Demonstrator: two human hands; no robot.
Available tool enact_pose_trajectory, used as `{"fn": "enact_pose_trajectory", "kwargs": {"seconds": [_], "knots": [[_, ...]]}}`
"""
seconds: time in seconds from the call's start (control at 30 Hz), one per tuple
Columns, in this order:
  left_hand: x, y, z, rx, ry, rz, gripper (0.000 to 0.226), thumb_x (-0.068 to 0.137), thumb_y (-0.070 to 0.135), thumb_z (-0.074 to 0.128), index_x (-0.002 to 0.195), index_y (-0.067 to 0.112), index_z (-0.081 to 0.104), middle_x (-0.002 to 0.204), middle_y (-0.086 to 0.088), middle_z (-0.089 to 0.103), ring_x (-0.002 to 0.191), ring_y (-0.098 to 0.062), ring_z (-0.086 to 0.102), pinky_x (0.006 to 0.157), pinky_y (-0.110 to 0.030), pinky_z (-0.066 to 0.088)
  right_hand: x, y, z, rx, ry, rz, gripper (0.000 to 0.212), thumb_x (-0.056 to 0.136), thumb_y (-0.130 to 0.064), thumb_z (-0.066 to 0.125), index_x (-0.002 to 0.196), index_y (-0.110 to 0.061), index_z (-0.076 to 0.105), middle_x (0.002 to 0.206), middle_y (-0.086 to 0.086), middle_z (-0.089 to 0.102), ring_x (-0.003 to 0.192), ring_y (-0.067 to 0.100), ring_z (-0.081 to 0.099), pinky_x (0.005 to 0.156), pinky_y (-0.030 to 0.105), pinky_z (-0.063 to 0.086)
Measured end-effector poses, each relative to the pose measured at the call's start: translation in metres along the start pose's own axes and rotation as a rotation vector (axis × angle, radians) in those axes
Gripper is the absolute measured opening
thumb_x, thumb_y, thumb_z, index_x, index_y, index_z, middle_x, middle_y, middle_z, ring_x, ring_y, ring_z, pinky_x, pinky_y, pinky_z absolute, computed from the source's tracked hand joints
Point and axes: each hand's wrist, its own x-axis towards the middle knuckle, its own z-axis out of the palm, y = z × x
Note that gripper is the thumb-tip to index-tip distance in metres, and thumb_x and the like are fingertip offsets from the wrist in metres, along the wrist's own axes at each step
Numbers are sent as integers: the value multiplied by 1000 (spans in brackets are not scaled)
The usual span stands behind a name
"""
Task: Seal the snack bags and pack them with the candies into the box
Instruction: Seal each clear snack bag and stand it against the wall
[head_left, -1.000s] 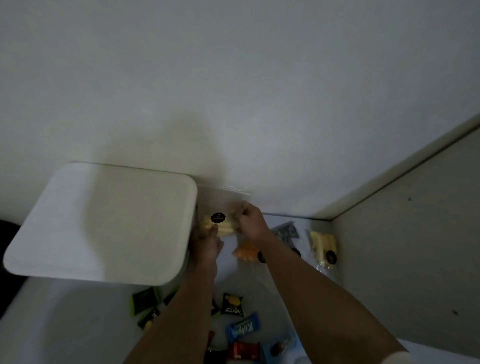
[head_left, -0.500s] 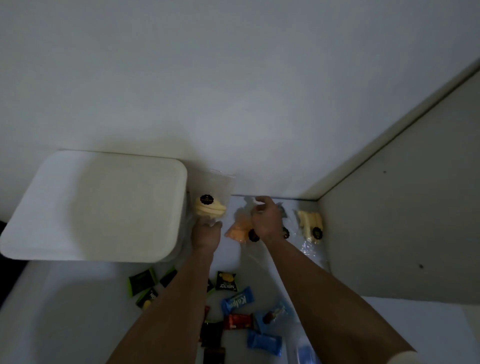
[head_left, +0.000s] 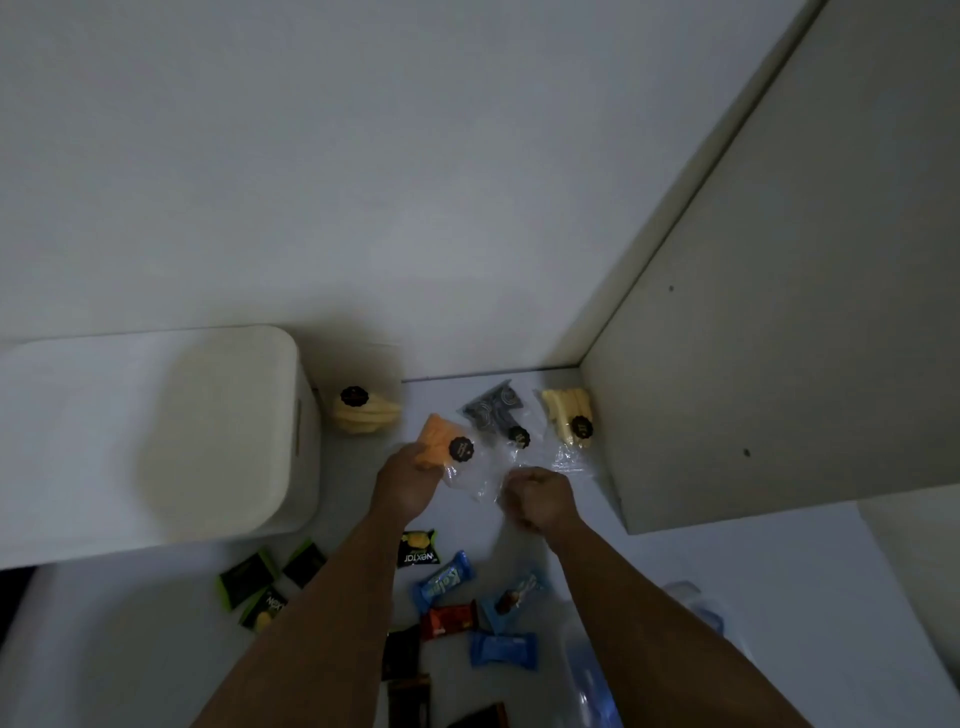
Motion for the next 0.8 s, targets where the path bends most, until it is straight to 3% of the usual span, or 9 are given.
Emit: {"fn": "enact_pose_trajectory", "kwargs": {"seconds": [0.13, 0.27, 0.37, 0.43, 0.53, 0.67, 0.8], "knots": [[-5, 1, 4, -7, 11, -47, 18, 93, 22, 60, 103, 10, 69, 97, -8, 67, 92, -29, 65, 74, -31, 45, -5, -3, 11, 128, -56, -38, 18, 86, 5, 64, 78, -10, 72, 64, 13, 64, 50, 20, 57, 43, 21, 42], [-10, 1, -1, 46, -32, -42, 11, 91, 24, 60, 86, 15, 64, 93, -11, 67, 87, -32, 66, 65, -30, 41, -9, -6, 14, 239, -97, -31, 15, 85, 9, 68, 79, -5, 71, 62, 13, 60, 43, 17, 52, 48, 26, 47], [-16, -2, -7, -26, 23, -65, 24, 77, 40, 65, 75, 17, 61, 84, -14, 67, 84, -35, 69, 56, -31, 46, -15, -19, 11, 241, -117, -97, 13, 86, 3, 70, 81, -8, 74, 64, 8, 65, 52, 15, 58, 58, 29, 54], [-24, 6, -11, -103, 123, -67, 35, 72, 51, 69, 80, 17, 62, 88, -11, 65, 82, -28, 68, 64, -34, 53, -25, -31, 7, 214, -144, -180, 12, 87, 2, 71, 82, -8, 74, 70, 7, 67, 60, 15, 59, 57, 26, 52], [-40, 34, -13, -204, 46, -21, 39, 80, 53, 70, 73, 16, 58, 84, -12, 69, 82, -28, 69, 73, -43, 56, -44, -49, 1, 170, -193, -264, 12, 85, 5, 70, 84, -5, 73, 73, 10, 68, 63, 17, 60, 56, 24, 51], [-66, 67, -15, -329, -4, 39, 38, 87, 42, 74, 79, 5, 65, 80, -19, 71, 73, -23, 70, 61, -31, 58, -75, -62, -13, 93, -258, -401, 19, 78, 10, 68, 74, -7, 73, 68, 15, 64, 65, 22, 56, 57, 28, 46], [-93, 86, -18, -310, 10, 112, 31, 92, 26, 65, 84, -3, 65, 89, -25, 72, 85, -36, 74, 71, -44, 60, -107, -66, -34, 48, -271, -493, 10, 83, 7, 70, 84, -2, 75, 77, 17, 70, 70, 25, 64, 65, 34, 55]]}}
